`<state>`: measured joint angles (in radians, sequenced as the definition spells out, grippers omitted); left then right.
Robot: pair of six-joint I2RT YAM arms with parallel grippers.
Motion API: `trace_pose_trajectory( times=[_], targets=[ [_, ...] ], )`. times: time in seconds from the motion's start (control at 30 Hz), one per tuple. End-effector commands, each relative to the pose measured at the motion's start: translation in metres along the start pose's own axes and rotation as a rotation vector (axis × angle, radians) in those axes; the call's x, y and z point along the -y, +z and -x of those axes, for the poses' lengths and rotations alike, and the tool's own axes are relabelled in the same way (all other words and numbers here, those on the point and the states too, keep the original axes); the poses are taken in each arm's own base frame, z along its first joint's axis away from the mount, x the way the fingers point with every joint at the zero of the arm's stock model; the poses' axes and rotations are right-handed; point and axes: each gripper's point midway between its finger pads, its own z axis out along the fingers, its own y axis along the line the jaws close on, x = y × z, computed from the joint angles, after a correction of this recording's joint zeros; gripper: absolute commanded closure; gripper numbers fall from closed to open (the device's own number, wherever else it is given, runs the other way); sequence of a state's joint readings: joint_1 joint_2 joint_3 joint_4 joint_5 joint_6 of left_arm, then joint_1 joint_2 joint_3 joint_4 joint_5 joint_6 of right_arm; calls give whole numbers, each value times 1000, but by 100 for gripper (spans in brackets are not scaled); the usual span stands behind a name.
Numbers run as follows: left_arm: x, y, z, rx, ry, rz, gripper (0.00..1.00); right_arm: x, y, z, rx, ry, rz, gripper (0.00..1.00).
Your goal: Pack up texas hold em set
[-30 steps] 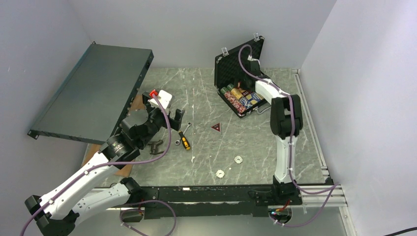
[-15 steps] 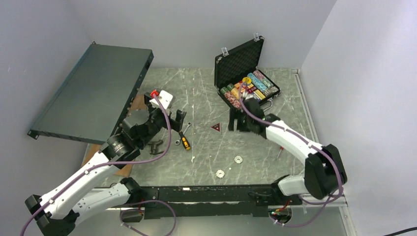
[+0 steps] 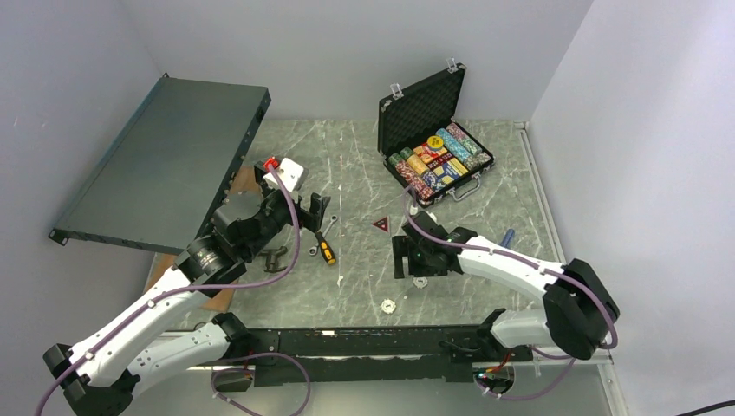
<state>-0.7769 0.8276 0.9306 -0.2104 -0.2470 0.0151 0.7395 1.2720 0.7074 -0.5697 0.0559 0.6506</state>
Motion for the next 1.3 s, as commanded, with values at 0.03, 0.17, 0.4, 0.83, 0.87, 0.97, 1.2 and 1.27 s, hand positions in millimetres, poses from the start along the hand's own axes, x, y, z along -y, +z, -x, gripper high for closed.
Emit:
trace_pose_trajectory(
  times=[0.03, 0.17, 0.4, 0.83, 0.87, 0.97, 1.2, 1.27],
  targets=[
    [4, -4, 22, 53, -20, -27, 1, -26, 14, 50, 159, -8, 30, 13],
    [2, -3, 20, 49, -20, -16, 1, -47, 34, 93, 272, -56, 43, 10],
    [2, 5, 10, 10, -10, 0, 1, -58, 49, 140, 308, 38, -47, 5],
    [4, -2, 20, 45, -18, -21, 1, -38, 75, 134, 100, 741, -397, 0],
    [4, -3, 21, 48, -19, -23, 1, -36, 77, 133, 97, 768, -406, 0],
    [3, -5, 23, 58, -21, -21, 1, -38, 78, 141, 127, 812, -378, 0],
    [3, -11, 29, 79, -26, -28, 1, -38, 89, 145, 107, 829, -397, 1],
    [2, -11, 30, 83, -27, -28, 1, -40, 91, 145, 92, 850, -396, 3]
  ],
)
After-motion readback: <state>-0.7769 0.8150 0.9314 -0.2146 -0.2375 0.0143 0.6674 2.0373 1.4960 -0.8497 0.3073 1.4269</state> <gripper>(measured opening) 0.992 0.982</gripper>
